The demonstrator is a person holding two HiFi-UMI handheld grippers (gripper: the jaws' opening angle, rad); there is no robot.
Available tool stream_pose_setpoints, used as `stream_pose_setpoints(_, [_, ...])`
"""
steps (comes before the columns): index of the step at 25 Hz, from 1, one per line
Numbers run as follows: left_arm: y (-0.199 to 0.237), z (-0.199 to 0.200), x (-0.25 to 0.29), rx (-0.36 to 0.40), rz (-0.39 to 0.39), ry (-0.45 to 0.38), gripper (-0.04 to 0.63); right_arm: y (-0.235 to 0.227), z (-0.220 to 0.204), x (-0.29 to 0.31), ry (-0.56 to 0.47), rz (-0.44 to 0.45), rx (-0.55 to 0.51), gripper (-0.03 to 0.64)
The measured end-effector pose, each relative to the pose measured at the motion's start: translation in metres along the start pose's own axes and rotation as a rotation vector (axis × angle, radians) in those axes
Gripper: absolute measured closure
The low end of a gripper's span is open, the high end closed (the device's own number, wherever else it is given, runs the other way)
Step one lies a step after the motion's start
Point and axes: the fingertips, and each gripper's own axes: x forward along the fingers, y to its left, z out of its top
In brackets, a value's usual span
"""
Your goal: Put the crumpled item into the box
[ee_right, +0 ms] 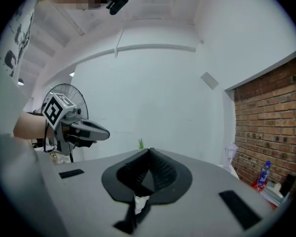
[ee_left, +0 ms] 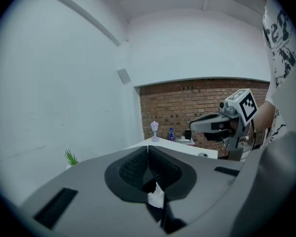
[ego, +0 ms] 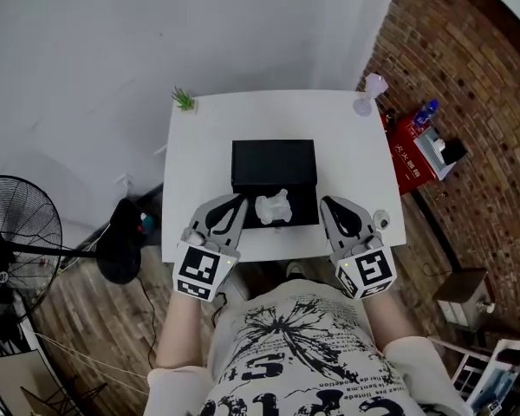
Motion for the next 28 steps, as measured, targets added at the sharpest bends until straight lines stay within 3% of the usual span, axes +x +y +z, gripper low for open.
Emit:
stream_pose_setpoints(6, [0.004, 0.015, -0.037, -0.032, 0.05, -0.094, 0.581, 0.011, 0.015, -0.015, -0.031, -0.024, -0.019, 0.603])
stream_pose_setpoints(28, [-0.013, 0.022, -0.044, -0.022, 0.0, -0.111, 0.581, 0.025, 0.021, -0.03, -0.037, -0.032, -0.025, 0.604])
